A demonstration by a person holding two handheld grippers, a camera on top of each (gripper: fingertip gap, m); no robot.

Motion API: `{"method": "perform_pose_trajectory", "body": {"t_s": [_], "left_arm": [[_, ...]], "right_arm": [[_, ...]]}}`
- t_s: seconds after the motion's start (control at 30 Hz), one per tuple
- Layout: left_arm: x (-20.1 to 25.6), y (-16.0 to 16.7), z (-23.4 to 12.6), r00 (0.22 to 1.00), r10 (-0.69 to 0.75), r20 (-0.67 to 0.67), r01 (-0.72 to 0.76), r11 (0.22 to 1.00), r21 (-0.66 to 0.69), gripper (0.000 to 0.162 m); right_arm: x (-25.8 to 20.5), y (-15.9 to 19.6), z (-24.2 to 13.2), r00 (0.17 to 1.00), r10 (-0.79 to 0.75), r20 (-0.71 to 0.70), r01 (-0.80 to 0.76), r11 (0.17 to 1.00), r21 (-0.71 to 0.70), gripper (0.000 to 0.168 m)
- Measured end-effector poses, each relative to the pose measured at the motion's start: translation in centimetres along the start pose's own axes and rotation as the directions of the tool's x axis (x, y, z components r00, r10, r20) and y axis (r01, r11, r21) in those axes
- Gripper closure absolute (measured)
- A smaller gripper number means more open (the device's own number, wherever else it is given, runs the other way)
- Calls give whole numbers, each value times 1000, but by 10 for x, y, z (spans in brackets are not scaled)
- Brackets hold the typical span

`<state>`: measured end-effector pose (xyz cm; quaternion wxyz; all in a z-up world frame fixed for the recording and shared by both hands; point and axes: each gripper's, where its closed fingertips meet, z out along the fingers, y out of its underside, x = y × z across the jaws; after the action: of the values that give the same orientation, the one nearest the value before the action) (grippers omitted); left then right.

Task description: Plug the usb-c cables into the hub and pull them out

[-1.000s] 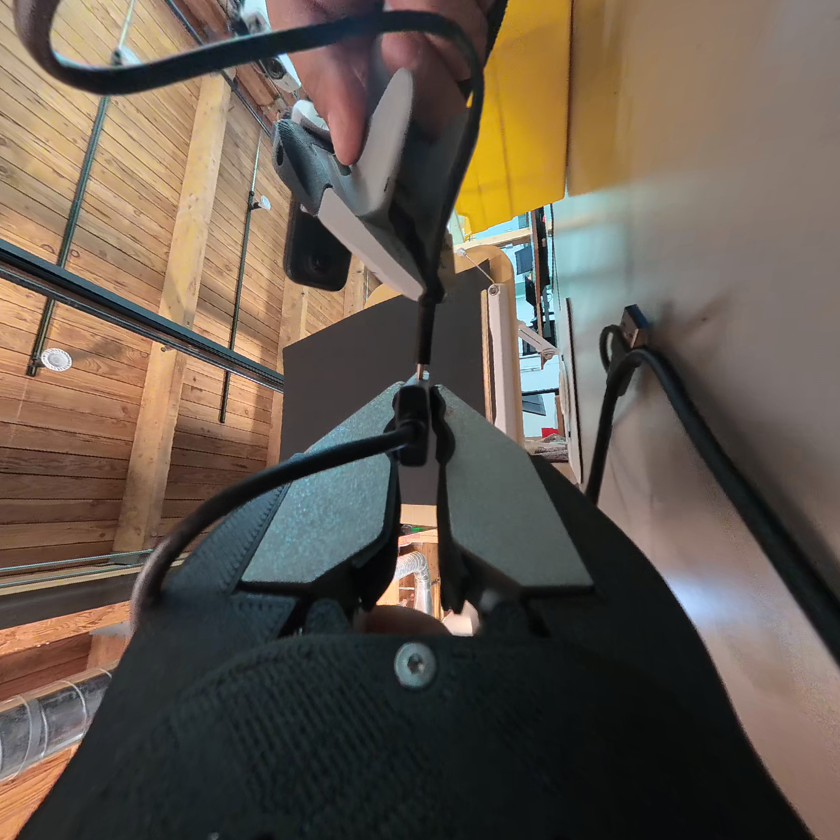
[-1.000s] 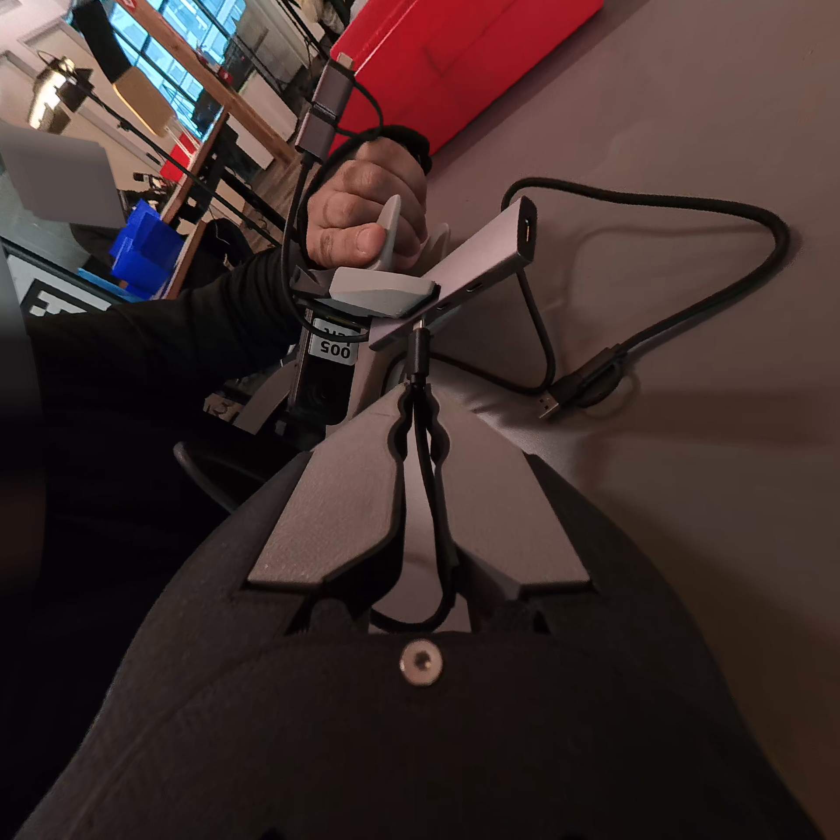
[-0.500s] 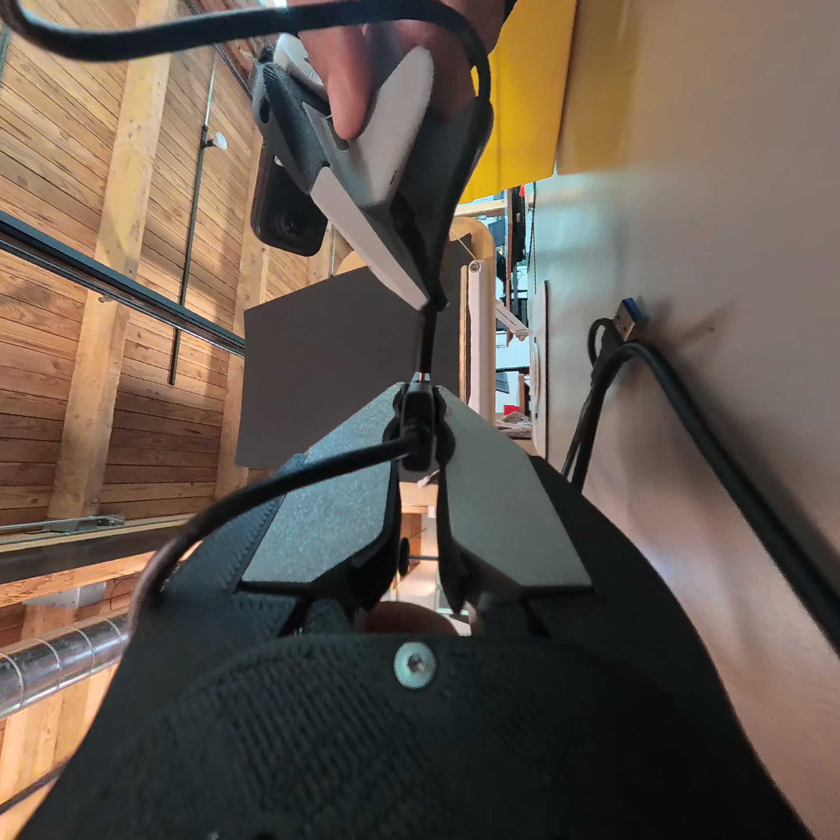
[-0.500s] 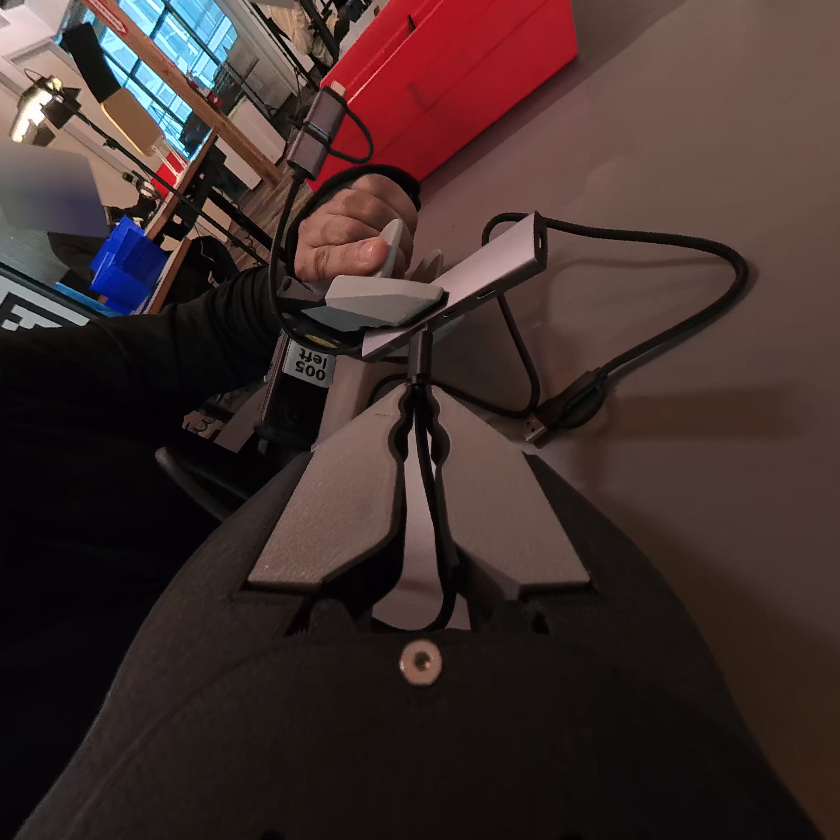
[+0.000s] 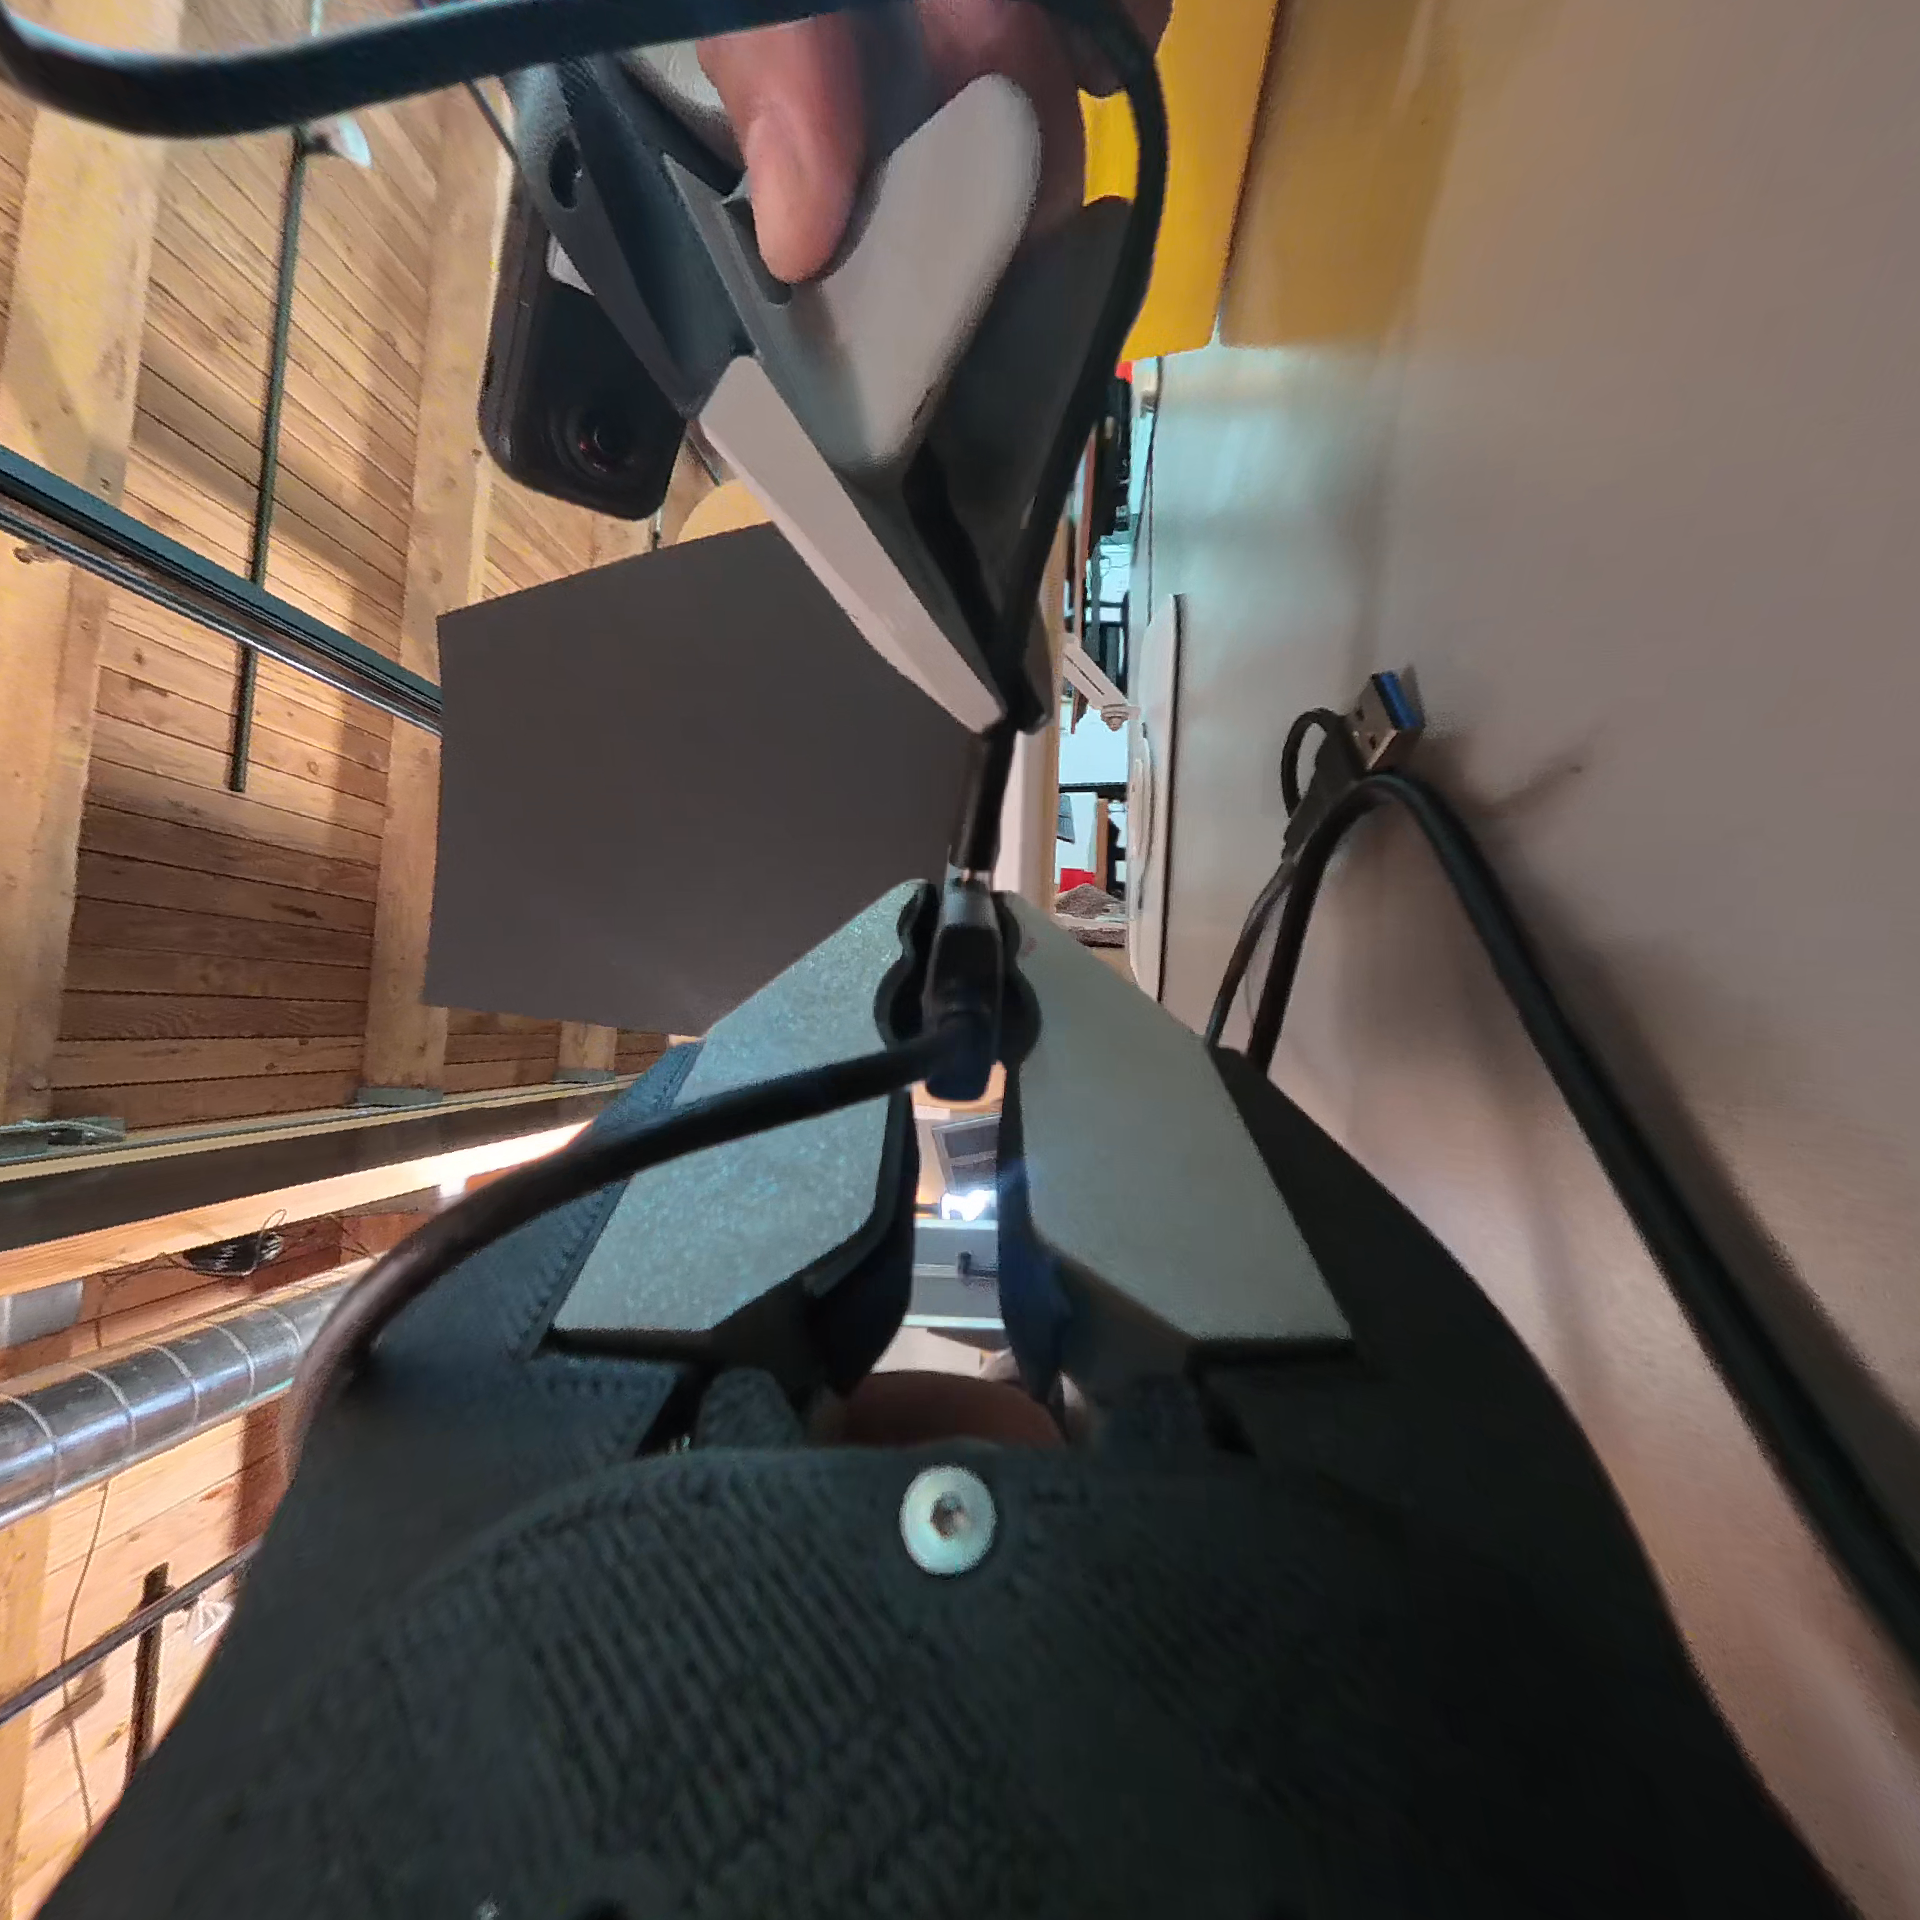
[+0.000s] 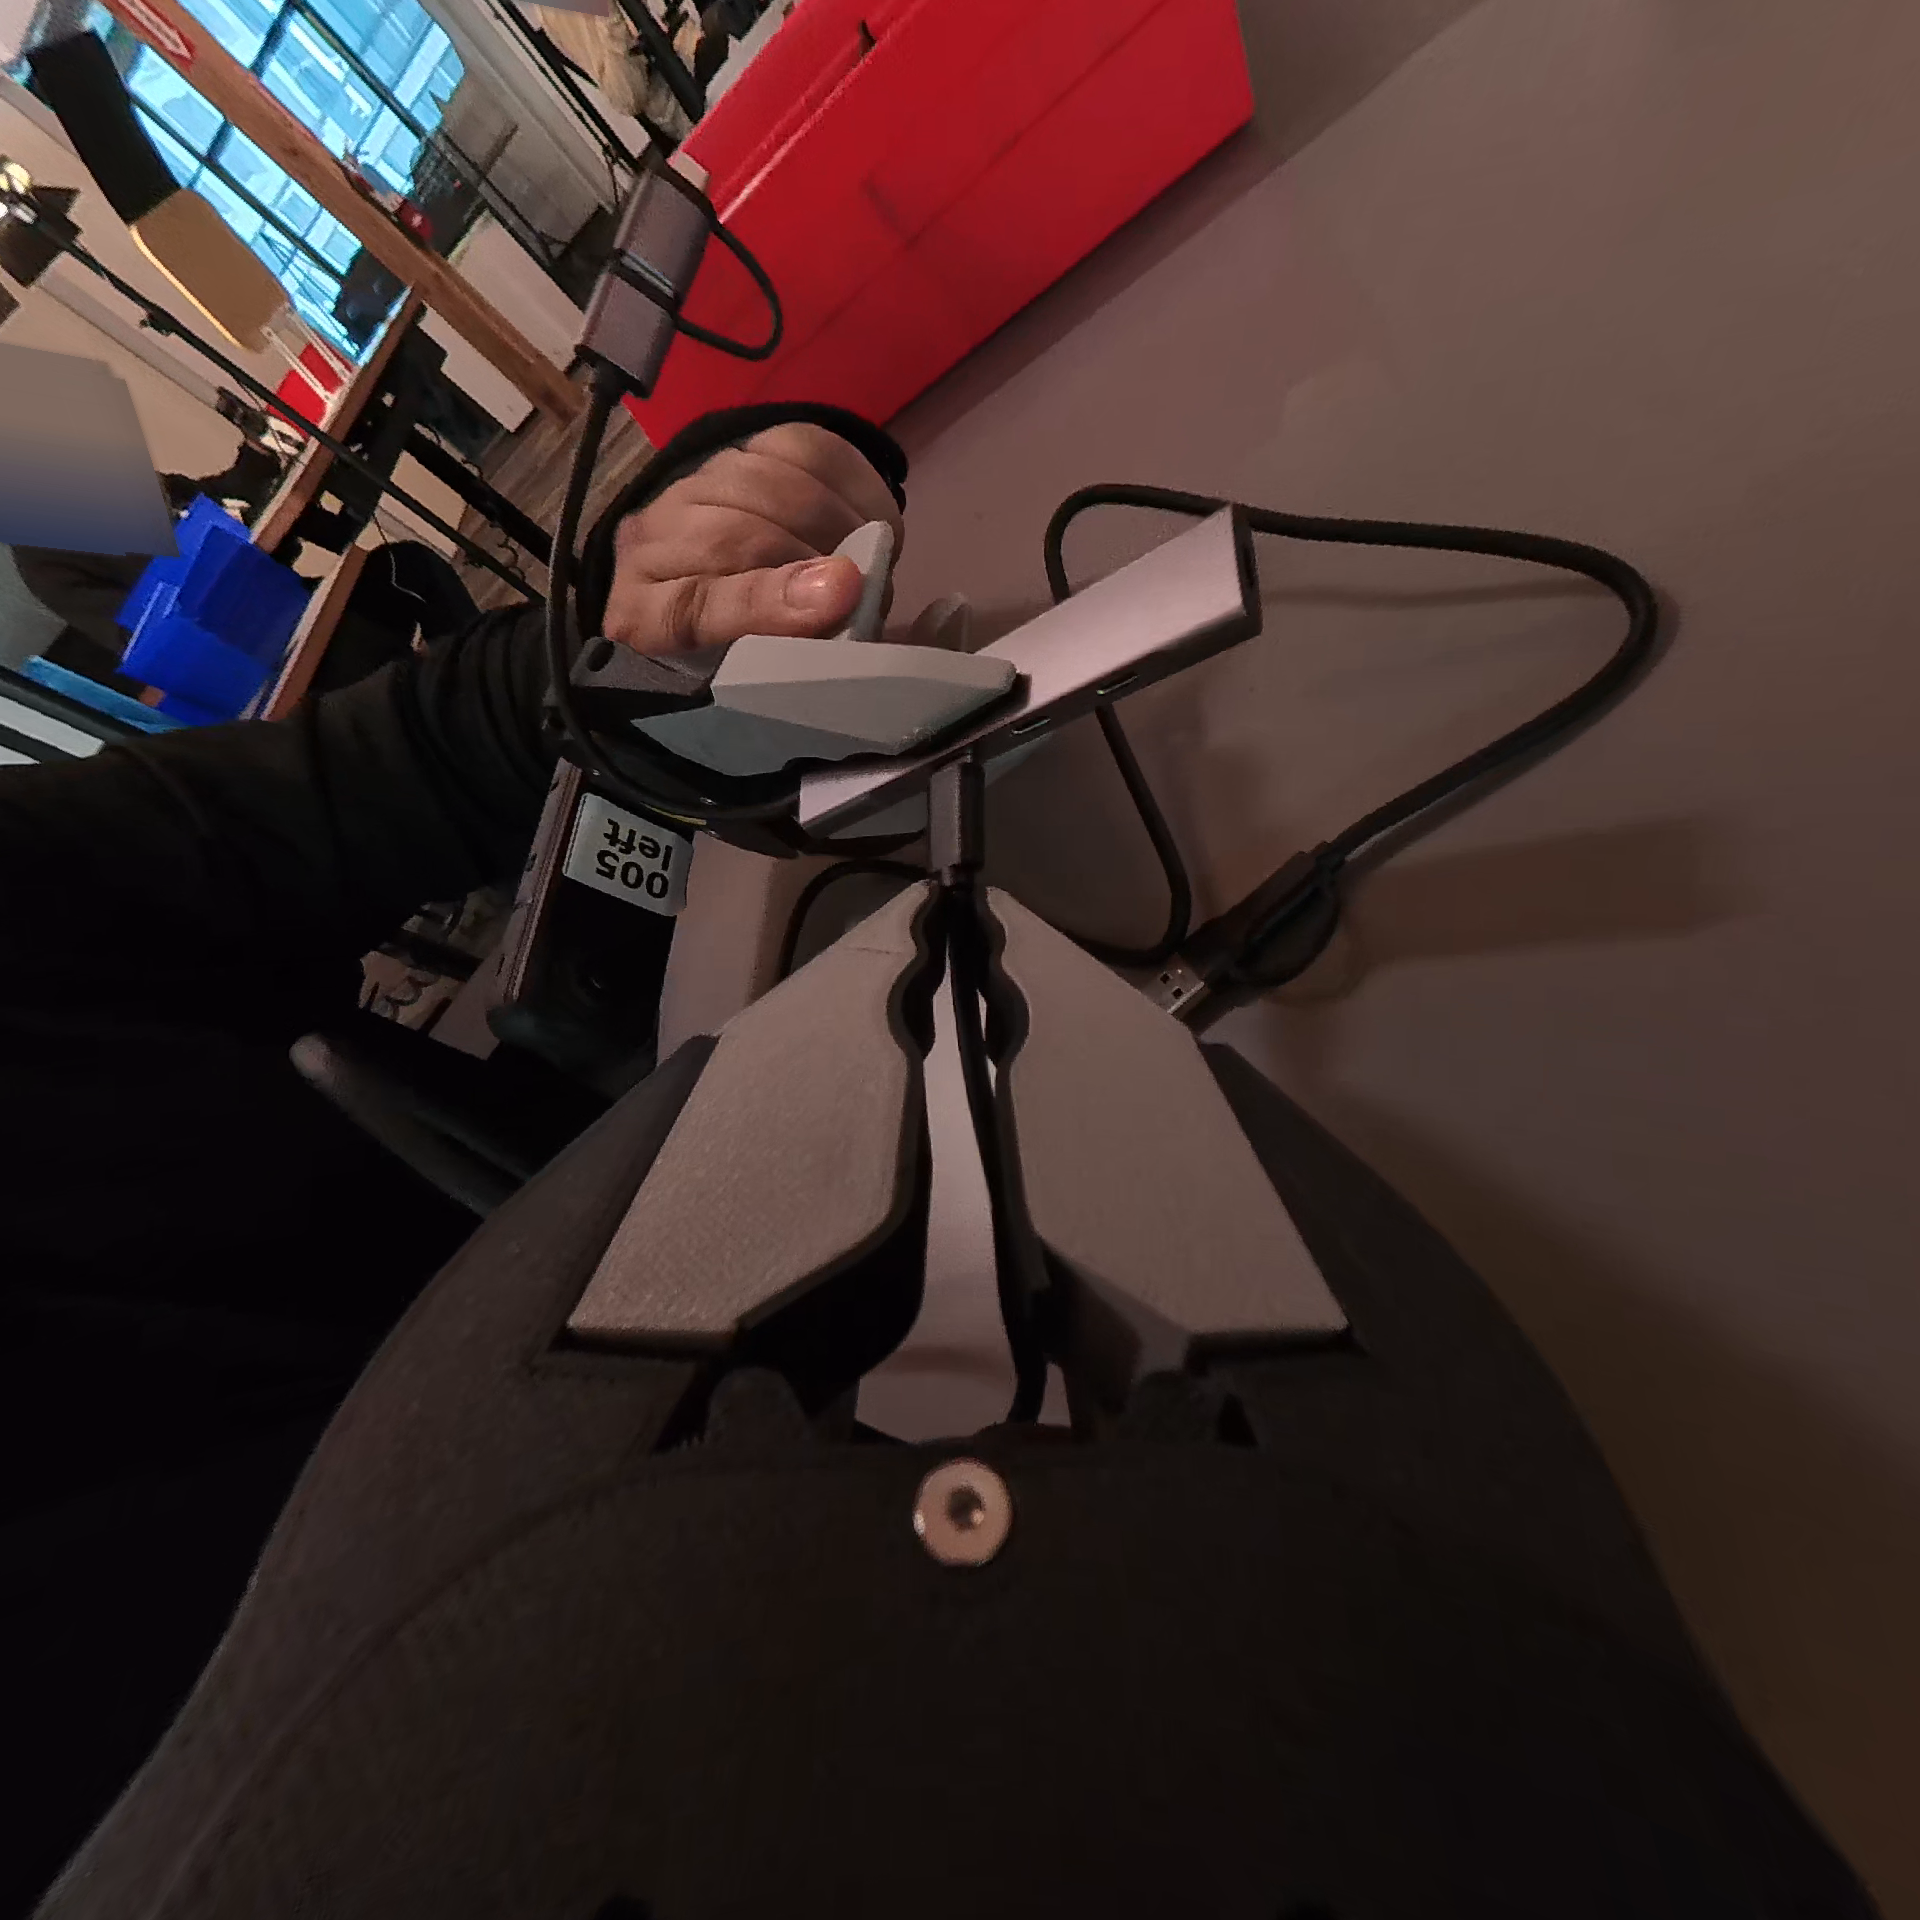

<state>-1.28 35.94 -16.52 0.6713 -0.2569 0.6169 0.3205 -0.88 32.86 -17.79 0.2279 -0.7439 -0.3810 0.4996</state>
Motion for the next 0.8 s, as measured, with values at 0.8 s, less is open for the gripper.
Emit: {"method": "perform_pose_trajectory", "body": {"t_s": [0.8], "left_arm": [[-27, 16, -5, 967, -252, 40, 249, 965, 83, 154]], "right_arm": [[19, -62, -43, 959, -108, -261, 195, 922, 335, 128]]}}
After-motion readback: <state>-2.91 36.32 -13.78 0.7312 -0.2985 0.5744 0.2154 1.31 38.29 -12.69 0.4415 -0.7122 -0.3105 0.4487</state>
